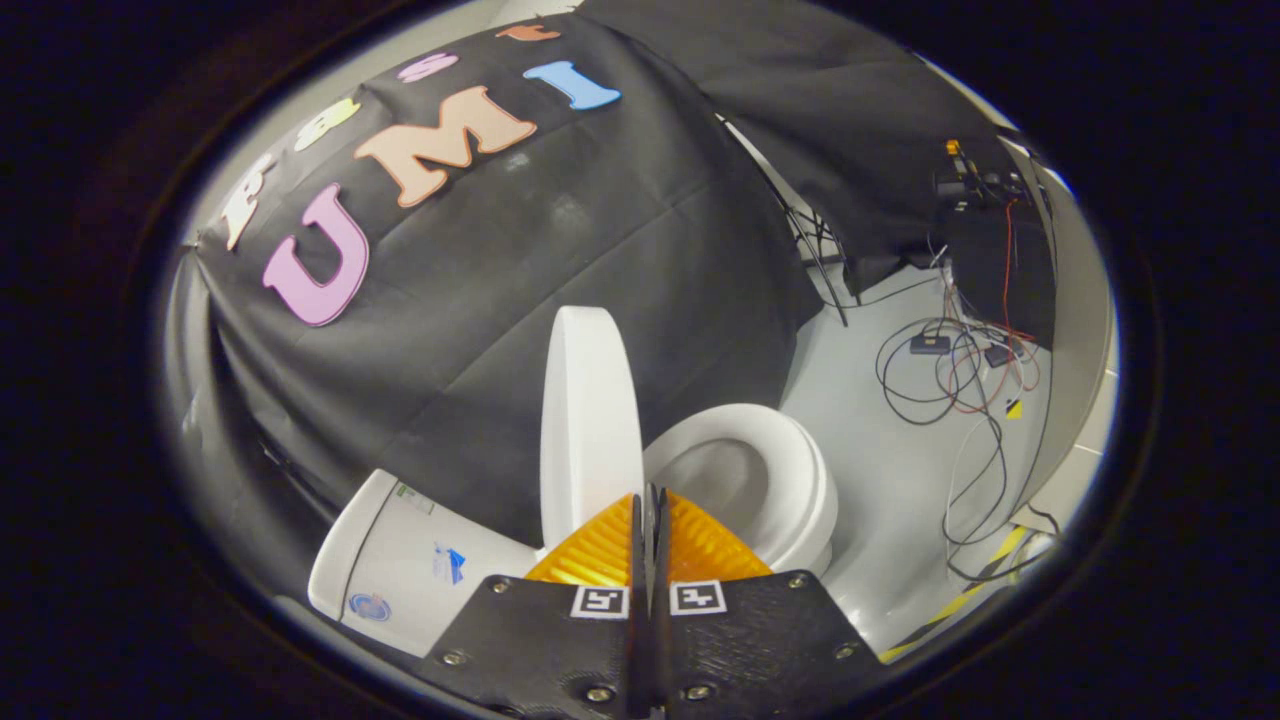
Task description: Open the toilet lid.
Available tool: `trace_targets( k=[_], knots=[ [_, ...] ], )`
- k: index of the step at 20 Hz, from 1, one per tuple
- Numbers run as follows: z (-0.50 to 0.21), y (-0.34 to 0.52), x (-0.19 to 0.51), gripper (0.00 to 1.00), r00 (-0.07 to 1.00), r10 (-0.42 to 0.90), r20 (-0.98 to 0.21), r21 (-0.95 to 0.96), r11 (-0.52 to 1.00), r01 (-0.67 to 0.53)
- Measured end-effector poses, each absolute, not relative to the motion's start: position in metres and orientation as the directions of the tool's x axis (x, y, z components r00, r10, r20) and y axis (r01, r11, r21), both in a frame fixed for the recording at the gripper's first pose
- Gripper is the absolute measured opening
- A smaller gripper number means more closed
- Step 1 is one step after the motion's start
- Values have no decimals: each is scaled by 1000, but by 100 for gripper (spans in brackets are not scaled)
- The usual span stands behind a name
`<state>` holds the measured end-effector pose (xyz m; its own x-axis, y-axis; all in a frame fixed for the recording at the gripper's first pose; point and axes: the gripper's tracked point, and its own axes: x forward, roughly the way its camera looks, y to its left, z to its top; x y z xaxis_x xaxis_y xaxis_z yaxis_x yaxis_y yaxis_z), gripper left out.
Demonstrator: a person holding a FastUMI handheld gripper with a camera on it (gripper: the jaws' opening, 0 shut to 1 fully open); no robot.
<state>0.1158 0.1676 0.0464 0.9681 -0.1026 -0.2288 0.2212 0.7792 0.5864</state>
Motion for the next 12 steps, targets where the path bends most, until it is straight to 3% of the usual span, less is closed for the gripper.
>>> trace_targets(
  k=[12],
  knots=[
    [75,200,108,1,980,-88,-177,503,848,167]
  ],
)
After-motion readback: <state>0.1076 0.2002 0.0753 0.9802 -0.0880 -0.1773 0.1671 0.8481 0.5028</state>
